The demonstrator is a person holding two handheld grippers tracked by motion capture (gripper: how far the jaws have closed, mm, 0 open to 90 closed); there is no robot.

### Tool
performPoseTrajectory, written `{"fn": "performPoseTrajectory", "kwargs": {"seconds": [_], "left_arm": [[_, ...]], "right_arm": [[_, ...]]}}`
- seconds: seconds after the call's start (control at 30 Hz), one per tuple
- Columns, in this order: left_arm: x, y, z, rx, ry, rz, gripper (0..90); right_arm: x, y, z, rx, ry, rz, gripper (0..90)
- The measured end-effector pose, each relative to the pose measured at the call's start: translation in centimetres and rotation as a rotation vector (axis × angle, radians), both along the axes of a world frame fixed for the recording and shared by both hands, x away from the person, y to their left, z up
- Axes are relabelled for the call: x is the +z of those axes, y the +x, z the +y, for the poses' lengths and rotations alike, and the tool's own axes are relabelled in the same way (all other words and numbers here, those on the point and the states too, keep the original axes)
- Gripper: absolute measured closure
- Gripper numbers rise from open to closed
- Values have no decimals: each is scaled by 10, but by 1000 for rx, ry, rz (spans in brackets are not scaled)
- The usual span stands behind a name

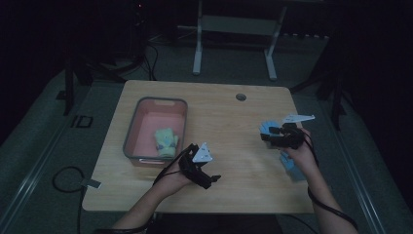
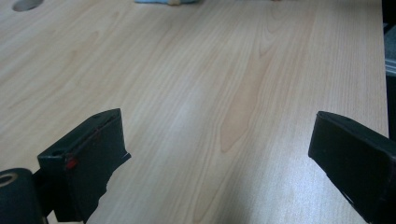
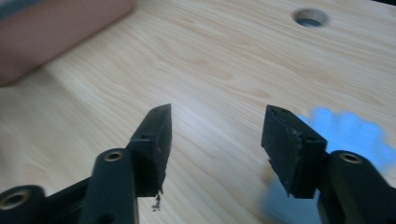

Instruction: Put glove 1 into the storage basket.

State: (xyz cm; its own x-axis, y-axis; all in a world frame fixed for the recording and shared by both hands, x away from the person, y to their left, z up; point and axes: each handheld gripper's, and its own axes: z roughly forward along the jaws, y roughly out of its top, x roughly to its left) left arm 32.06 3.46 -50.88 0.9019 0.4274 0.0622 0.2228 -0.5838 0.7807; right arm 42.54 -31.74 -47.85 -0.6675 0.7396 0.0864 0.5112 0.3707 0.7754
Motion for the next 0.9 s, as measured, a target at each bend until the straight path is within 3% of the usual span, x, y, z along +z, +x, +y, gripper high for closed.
{"fn": "performPoseTrajectory", "kwargs": {"seconds": [0.23,0.43,0.6,0.7,0.9], "left_arm": [[-21,-7,-1,4,-4,15,31],[-33,-13,0,14,-10,32,26],[-40,-13,3,26,-5,55,25],[-44,-15,5,28,6,50,25],[-45,-16,8,38,-21,27,25]], "right_arm": [[-10,10,-37,-80,-42,2,505],[-17,21,-57,-123,-76,2,519],[-23,30,-60,-129,-97,6,519],[-30,38,-58,-106,-103,0,537],[-43,50,-44,-69,-129,14,581]]}}
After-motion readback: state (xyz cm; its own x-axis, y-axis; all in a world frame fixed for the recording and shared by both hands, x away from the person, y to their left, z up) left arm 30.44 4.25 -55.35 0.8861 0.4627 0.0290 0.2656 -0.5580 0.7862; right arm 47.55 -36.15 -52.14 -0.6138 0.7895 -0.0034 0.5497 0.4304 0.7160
